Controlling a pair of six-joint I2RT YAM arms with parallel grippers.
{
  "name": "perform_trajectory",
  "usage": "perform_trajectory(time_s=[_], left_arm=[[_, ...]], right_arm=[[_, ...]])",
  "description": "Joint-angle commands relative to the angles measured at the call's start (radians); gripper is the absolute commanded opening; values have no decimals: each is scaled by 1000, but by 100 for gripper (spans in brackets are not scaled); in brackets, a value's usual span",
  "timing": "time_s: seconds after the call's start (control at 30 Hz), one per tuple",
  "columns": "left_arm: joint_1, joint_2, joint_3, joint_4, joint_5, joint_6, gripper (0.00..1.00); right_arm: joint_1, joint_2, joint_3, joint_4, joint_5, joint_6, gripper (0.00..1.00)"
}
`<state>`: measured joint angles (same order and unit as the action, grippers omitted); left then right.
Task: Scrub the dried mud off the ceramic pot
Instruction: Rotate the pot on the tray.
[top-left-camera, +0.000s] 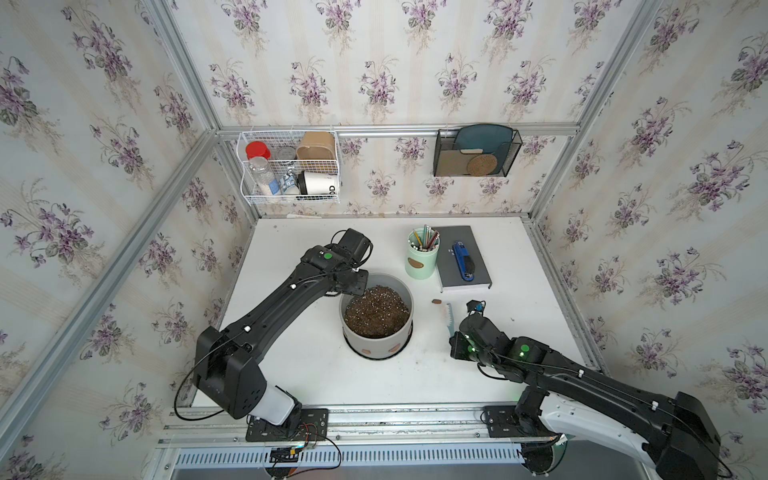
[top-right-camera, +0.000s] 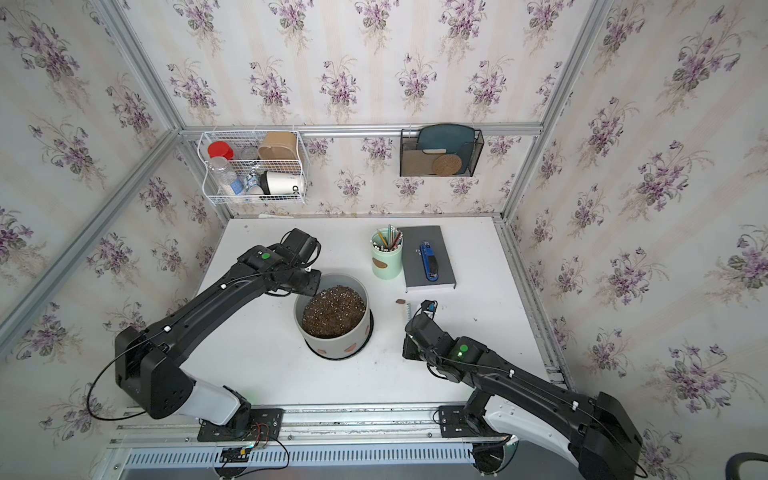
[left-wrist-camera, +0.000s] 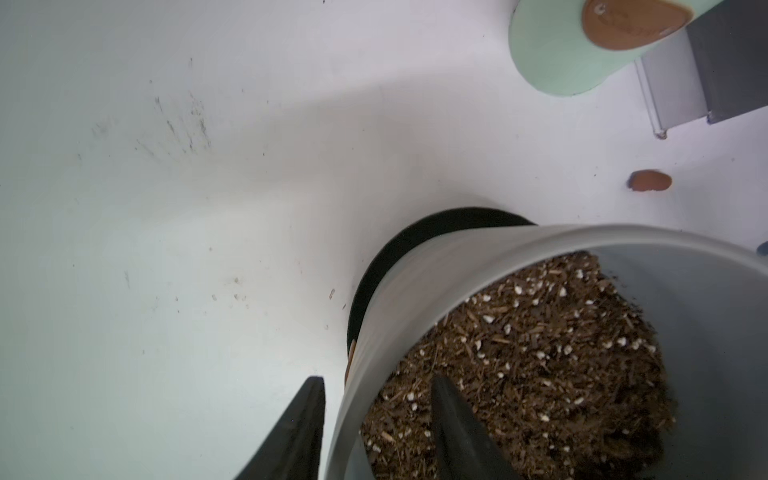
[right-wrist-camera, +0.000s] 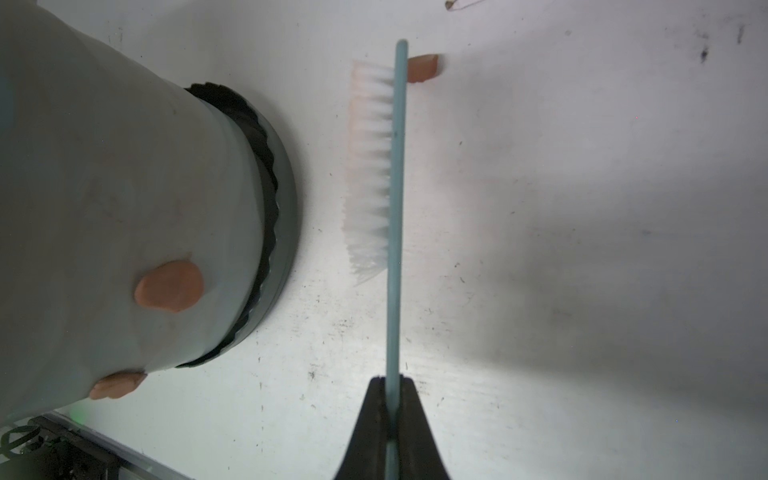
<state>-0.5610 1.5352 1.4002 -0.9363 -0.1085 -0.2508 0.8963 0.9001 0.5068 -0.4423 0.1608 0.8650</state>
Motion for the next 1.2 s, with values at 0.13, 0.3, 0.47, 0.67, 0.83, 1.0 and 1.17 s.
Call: perform_trajectory(time_s=[0.13, 0.3, 0.47, 0.67, 0.83, 1.0, 1.17], left_arm=[[12, 50, -4, 40, 11, 56, 44], [36, 14, -52, 43, 16, 20, 24], [49, -32, -100, 43, 33, -17, 1], [49, -76, -114, -5, 77, -62, 0], [49, -114, -126, -28, 118, -116, 0], [49, -146, -160, 57, 163, -115, 27], [52, -77, -112, 64, 108, -91, 35]], right_arm=[[1, 3, -3, 5, -1, 50, 0], [1, -8, -12, 12, -9, 54, 0], [1, -22, -33, 41, -31, 65, 0], [1, -10, -58, 82, -69, 81, 0], [10, -14, -59, 94, -92, 71, 0], [35, 8, -61, 110, -82, 79, 0], [58, 50, -60, 156, -91, 100, 0]])
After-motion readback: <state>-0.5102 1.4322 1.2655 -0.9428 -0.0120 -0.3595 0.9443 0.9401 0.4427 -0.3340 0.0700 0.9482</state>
